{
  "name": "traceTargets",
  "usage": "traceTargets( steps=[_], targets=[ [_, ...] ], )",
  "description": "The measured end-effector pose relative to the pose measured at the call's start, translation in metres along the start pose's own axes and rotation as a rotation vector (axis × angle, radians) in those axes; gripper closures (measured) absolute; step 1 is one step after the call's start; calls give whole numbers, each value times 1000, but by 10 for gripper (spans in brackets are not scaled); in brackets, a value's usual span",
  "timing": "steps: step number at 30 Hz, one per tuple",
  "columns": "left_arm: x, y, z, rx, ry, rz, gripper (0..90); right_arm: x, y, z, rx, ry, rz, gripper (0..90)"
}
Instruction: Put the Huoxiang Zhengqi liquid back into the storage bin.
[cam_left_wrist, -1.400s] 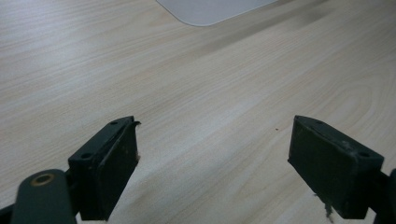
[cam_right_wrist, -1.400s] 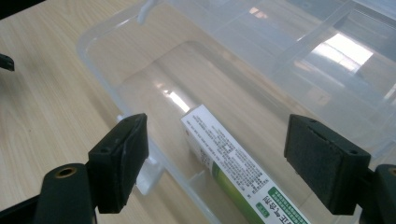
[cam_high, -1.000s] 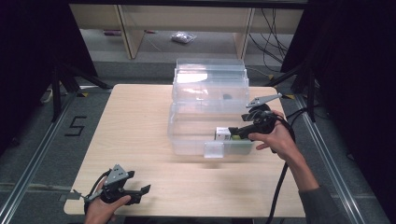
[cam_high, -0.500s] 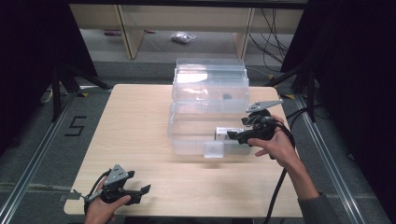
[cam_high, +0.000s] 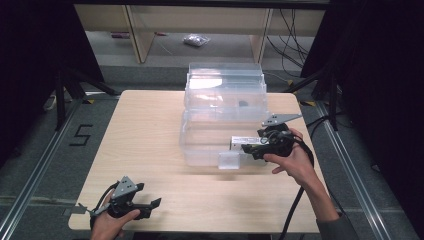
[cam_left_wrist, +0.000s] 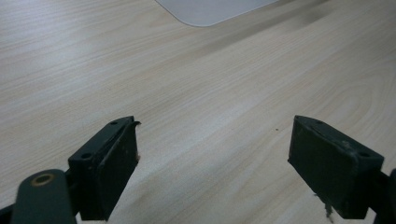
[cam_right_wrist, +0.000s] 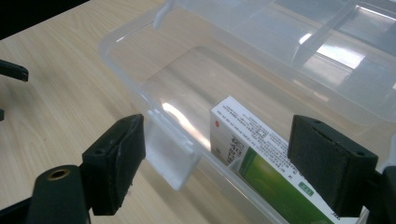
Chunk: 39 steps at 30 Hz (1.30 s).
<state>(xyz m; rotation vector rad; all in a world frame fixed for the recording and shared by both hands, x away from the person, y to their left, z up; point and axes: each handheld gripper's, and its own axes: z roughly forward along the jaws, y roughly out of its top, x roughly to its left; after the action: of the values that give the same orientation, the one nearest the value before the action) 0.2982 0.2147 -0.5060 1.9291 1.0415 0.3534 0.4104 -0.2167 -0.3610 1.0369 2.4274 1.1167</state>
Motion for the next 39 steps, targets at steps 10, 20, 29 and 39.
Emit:
traceTargets(
  steps=[10,20,29,39],
  targets=[
    [0,0,0,-6,-1,-1,151,9,-5,-1,-1,-4,-14,204],
    [0,0,0,7,-1,-3,151,15,-11,2,0,-9,-46,205],
    [0,1,-1,15,8,3,151,20,-18,-1,0,-5,-23,205],
    [0,1,0,7,-3,7,151,32,-32,-1,6,-2,-28,200]
  ],
)
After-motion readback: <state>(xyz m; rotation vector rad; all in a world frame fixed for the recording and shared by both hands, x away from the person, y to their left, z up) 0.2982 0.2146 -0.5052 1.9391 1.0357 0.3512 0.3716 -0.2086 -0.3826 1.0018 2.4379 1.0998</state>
